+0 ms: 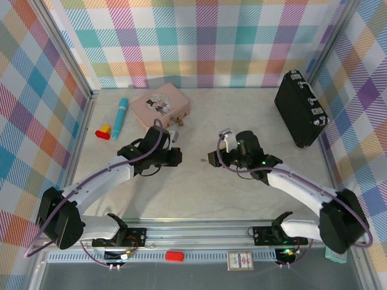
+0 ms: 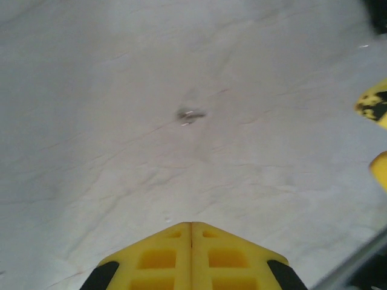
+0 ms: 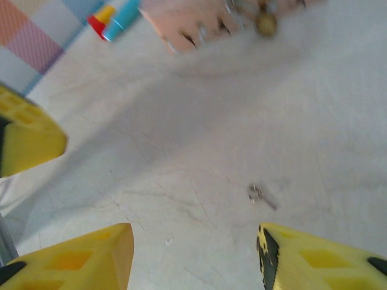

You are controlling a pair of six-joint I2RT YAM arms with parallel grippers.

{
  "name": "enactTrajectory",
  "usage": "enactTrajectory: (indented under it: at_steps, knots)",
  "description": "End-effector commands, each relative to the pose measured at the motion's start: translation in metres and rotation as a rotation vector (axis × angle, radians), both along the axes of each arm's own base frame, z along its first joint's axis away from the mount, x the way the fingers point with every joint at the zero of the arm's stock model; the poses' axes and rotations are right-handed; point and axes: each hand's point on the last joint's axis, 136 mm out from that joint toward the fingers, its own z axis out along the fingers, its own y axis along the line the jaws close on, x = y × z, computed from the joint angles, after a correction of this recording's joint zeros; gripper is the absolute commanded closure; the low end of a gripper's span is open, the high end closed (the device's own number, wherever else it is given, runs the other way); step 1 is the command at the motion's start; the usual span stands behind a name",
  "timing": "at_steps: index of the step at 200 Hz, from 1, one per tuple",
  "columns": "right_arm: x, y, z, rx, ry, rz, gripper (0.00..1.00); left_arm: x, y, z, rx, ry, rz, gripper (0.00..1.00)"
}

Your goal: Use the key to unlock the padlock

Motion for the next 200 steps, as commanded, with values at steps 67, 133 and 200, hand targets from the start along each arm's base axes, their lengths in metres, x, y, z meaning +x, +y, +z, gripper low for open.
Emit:
enactTrajectory:
  at_steps: [67, 133, 200]
  knots:
    - [0.028, 0.009, -0.068, -0.401, 0.347, -0.097, 0.49, 0.015, 0.057, -0.031, 0.129, -0.133, 0.204, 0.67]
    - [0.029, 0.04, -0.097, -0.68, 0.408, 0.0, 0.52, 0.011, 0.079, -0.018, 0.076, -0.278, 0.258, 0.5]
    - [0.034, 0.037, -0.117, -0.861, 0.415, -0.022, 0.56, 0.008, 0.078, -0.011, 0.045, -0.291, 0.251, 0.46]
